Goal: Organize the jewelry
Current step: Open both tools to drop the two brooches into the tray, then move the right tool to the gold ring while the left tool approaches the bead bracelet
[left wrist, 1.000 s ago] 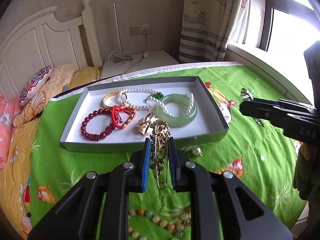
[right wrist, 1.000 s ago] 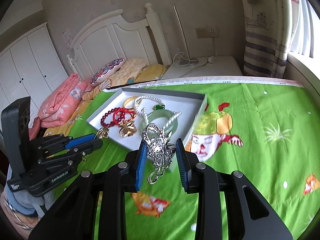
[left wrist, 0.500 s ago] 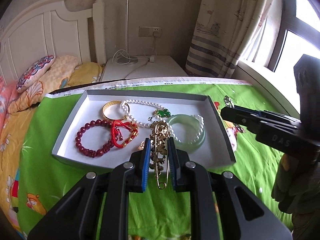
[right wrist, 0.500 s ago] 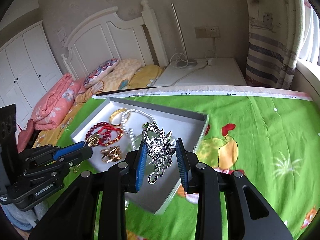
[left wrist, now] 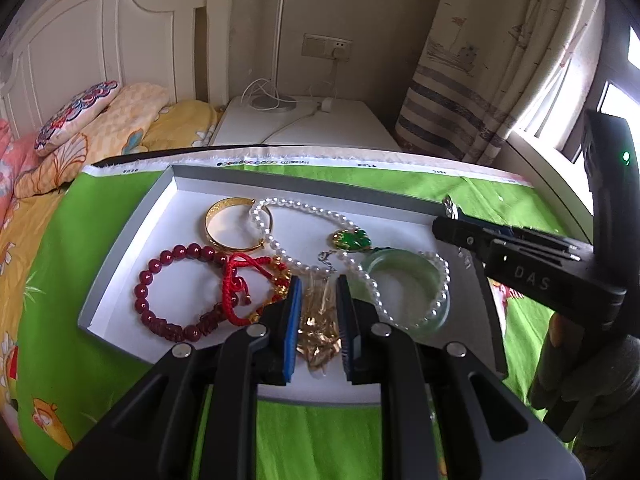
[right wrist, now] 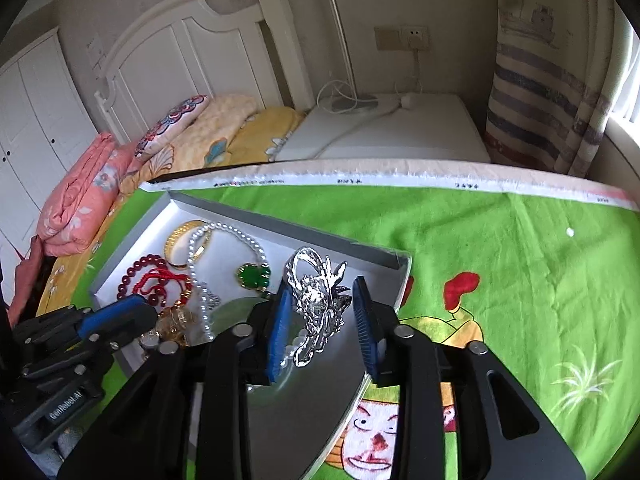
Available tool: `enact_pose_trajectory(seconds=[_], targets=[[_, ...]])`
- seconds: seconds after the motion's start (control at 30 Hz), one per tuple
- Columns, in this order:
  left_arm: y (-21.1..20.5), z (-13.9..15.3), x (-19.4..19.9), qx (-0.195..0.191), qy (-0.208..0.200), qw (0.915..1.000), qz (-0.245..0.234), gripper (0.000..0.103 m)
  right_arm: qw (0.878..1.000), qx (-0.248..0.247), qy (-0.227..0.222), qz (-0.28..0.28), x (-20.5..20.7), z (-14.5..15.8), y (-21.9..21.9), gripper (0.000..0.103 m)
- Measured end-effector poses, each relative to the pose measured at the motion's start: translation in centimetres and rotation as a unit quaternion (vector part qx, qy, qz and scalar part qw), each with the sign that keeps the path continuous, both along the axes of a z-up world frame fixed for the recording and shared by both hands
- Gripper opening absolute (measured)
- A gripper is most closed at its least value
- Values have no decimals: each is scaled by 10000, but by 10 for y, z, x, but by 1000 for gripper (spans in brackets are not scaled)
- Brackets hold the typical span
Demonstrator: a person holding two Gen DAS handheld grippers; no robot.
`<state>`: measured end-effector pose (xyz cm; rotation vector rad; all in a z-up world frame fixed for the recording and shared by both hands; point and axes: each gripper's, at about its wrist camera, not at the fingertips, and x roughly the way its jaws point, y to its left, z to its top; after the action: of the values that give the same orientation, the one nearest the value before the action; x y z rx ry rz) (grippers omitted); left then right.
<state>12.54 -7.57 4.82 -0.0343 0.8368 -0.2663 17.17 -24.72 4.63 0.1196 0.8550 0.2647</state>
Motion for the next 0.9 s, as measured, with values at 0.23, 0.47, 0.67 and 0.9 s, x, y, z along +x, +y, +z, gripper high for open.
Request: enact_pose_trajectory(seconds=[0.23,0.47,0.67,0.9], targets=[[31,26,-25,48,-342,9993,154,69,9986,317,-396,170,-42,28,-11,53],[88,48,-101,302,-634,9966,435,90,9951,445,-613,637,-131,36,-8,56],[129,25,-176,148,-321,9979,542,91,9923,79,-323,1196,-186,12,25,56],[148,-14,-238,-22,32,9990,443,91,9755,-464,-252,2134,-221,1,93,56]])
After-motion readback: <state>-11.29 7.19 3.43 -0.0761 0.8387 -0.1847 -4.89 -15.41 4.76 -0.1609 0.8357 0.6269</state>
